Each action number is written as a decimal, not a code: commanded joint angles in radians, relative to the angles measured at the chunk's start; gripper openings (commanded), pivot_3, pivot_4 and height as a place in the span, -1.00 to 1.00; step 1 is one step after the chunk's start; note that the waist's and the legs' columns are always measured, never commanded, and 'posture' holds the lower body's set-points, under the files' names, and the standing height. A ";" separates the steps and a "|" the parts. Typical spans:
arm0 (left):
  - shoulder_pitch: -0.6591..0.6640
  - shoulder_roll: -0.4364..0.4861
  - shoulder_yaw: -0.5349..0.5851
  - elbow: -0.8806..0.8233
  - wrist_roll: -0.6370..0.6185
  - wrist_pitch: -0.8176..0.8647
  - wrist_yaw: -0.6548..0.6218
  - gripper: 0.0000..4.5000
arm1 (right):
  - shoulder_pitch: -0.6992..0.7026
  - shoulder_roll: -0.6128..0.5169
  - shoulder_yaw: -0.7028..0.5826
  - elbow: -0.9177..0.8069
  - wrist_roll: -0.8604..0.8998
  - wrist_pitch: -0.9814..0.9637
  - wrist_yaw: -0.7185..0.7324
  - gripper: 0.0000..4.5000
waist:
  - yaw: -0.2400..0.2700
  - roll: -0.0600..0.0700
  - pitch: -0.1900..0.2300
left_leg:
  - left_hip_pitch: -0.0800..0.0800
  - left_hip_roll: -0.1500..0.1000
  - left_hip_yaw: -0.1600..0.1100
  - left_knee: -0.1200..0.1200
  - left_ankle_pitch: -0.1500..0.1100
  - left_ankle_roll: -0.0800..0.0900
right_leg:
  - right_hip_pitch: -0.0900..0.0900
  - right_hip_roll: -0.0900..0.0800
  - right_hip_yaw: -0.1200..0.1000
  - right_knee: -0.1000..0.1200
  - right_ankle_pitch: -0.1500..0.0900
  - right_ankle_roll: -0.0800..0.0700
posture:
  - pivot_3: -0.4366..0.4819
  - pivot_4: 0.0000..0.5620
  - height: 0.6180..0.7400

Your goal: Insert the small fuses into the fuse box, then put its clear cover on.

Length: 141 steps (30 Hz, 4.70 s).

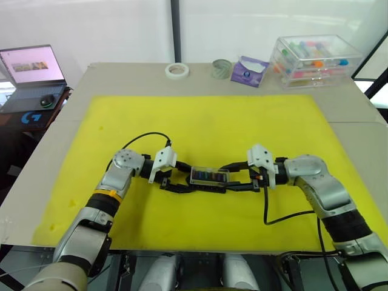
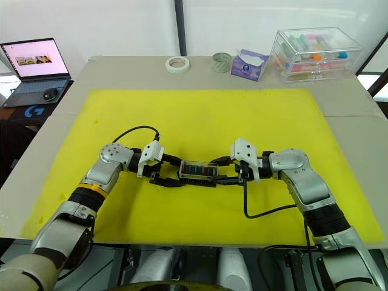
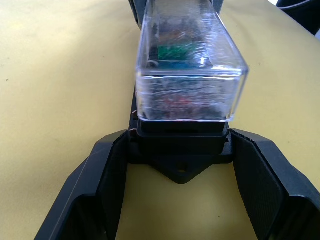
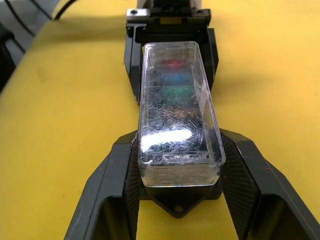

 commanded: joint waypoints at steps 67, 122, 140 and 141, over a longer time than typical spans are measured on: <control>-0.006 -0.026 0.026 -0.009 0.002 -0.034 0.040 0.23 | 0.020 -0.064 -0.012 -0.090 -0.022 0.135 0.008 0.15 | 0.005 -0.001 -0.001 | 0.000 -0.001 -0.001 0.000 0.000 0.000 | 0.001 -0.002 0.000 0.000 0.000 0.000 | -0.05 -0.47 1.00; 0.046 -0.001 0.026 -0.076 -0.007 0.014 0.088 0.23 | -0.037 -0.136 -0.138 -0.114 0.080 0.096 0.045 0.99 | 0.001 -0.001 -0.001 | 0.000 -0.001 -0.001 0.000 0.000 0.000 | 0.000 -0.001 0.000 0.000 0.000 0.000 | -0.05 -0.47 1.00; 0.046 -0.001 0.022 -0.071 0.003 0.008 0.100 0.23 | -0.193 0.092 -0.022 -0.200 0.134 0.302 -0.124 -0.61 | 0.001 -0.001 -0.001 | -0.001 -0.001 -0.001 0.000 0.000 0.000 | 0.000 -0.002 0.000 0.000 0.000 0.000 | -0.05 -0.47 1.00; 0.045 -0.001 0.023 -0.070 0.004 0.009 0.102 0.23 | -0.191 0.093 -0.017 -0.198 0.129 0.295 -0.123 -0.74 | 0.001 -0.001 -0.001 | -0.001 -0.001 -0.001 0.000 0.000 0.000 | -0.001 -0.002 0.000 0.000 0.000 0.000 | -0.05 -0.47 1.00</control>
